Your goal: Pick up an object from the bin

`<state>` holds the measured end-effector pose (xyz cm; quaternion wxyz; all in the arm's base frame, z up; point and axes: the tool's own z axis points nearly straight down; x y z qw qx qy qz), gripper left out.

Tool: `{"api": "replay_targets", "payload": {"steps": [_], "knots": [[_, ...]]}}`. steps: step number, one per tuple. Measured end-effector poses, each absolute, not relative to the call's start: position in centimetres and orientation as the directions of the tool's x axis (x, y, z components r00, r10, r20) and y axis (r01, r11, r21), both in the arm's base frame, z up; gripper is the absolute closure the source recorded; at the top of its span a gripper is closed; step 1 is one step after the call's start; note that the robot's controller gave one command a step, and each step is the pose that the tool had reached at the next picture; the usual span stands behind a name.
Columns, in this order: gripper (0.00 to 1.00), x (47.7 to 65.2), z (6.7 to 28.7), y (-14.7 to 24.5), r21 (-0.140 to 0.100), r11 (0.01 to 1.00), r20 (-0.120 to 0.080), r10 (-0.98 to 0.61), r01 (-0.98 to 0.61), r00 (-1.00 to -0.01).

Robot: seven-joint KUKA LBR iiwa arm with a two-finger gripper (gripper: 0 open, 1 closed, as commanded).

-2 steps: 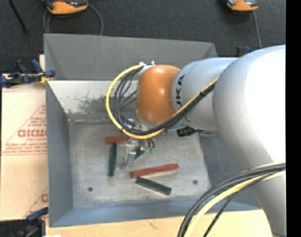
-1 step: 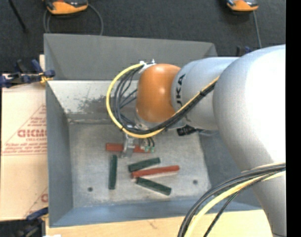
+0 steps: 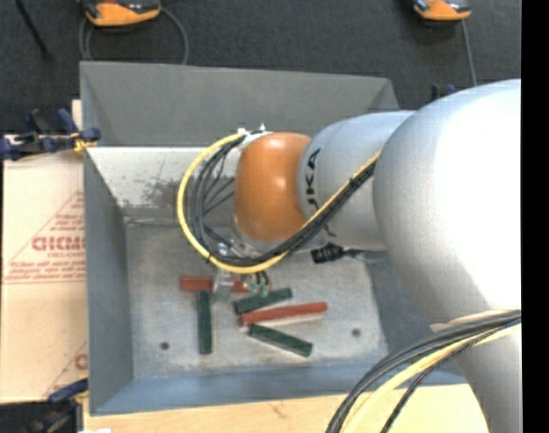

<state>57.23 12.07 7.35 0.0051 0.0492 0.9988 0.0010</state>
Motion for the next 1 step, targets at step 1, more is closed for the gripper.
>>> {"api": "replay_targets", "payload": {"steps": [1], "knots": [[1.00,54.75,9.02,9.60,-0.002,0.981,-0.002,-0.192,-0.192,-0.981]]}}
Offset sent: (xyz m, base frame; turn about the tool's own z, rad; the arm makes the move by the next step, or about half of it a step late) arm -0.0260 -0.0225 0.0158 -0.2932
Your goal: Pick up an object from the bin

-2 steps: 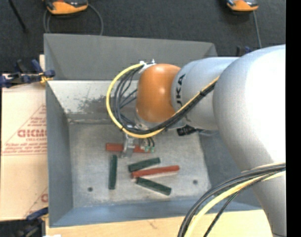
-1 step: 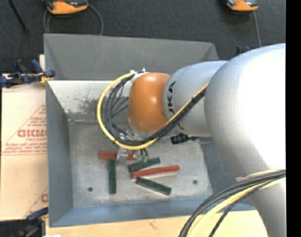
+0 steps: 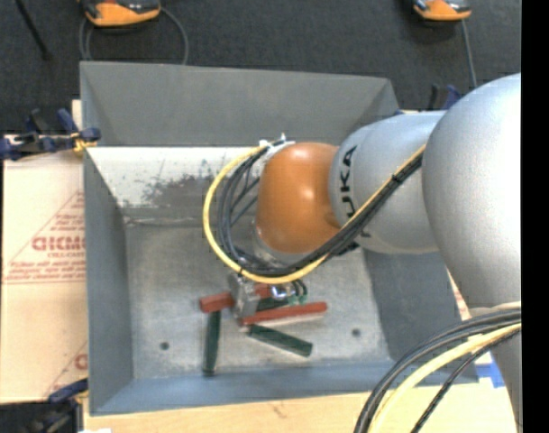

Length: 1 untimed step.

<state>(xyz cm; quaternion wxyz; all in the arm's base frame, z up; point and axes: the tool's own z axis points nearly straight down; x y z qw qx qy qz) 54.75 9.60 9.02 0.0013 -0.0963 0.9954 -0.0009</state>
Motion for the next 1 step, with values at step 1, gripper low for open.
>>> {"api": "replay_targets", "payload": {"steps": [1], "knots": [[1.00,49.95,9.41,5.00,-0.002,0.975,0.002,-0.224,-0.224,-0.975]]}}
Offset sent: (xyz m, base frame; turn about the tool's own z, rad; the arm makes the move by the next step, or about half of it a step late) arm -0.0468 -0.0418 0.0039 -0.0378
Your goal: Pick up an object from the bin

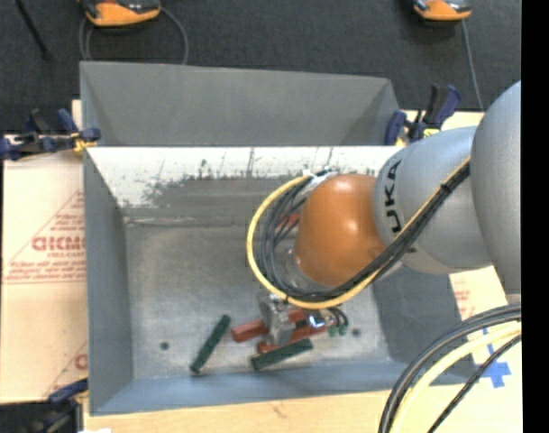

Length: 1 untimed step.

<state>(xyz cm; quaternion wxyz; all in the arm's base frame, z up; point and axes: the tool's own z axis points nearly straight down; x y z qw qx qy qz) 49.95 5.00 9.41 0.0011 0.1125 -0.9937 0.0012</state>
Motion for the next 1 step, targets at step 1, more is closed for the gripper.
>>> {"api": "replay_targets", "payload": {"steps": [1], "knots": [[1.00,51.31,30.36,2.44,-0.004,0.969,-0.012,-0.246,-0.245,-0.969]]}}
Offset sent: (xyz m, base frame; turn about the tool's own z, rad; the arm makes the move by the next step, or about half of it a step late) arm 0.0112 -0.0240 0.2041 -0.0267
